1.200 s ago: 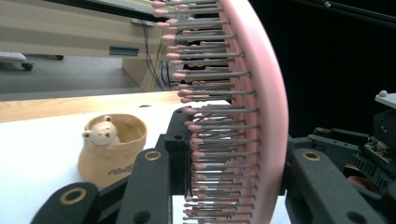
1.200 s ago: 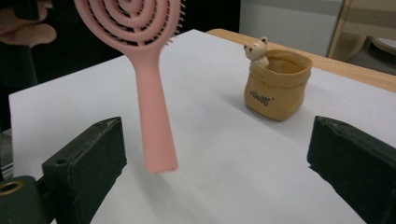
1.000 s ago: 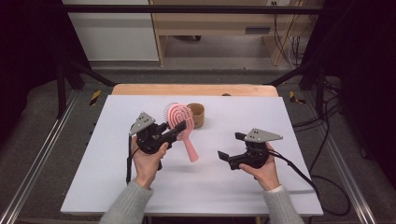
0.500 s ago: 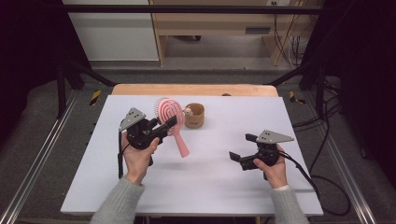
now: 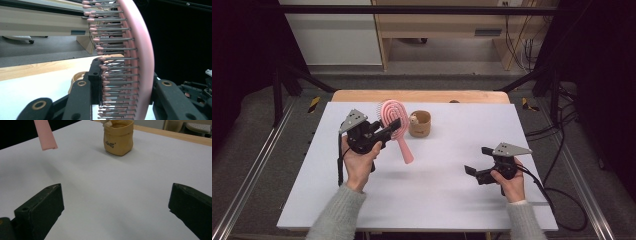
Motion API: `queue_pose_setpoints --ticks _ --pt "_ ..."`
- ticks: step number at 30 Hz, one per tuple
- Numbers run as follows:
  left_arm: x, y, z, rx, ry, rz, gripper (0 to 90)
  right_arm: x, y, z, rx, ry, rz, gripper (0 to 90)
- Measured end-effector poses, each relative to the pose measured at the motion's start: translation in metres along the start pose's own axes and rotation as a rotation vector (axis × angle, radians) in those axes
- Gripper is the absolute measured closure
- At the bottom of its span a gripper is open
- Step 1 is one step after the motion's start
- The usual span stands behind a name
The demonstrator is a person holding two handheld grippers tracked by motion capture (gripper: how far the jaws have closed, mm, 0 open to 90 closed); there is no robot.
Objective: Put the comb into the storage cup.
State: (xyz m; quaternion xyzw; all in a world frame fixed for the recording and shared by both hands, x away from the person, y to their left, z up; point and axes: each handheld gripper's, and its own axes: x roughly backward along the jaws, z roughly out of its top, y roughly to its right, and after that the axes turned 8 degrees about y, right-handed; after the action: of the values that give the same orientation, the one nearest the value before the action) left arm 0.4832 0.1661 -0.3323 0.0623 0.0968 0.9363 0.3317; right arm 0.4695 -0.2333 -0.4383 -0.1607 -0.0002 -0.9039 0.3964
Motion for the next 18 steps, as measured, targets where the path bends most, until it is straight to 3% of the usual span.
queue_pose_setpoints --ticks 18 --pt "-0.015 -0.001 0.012 0.009 0.002 -0.01 62.5 0.015 0.013 -0.012 -0.025 0.005 -0.033 0.4"
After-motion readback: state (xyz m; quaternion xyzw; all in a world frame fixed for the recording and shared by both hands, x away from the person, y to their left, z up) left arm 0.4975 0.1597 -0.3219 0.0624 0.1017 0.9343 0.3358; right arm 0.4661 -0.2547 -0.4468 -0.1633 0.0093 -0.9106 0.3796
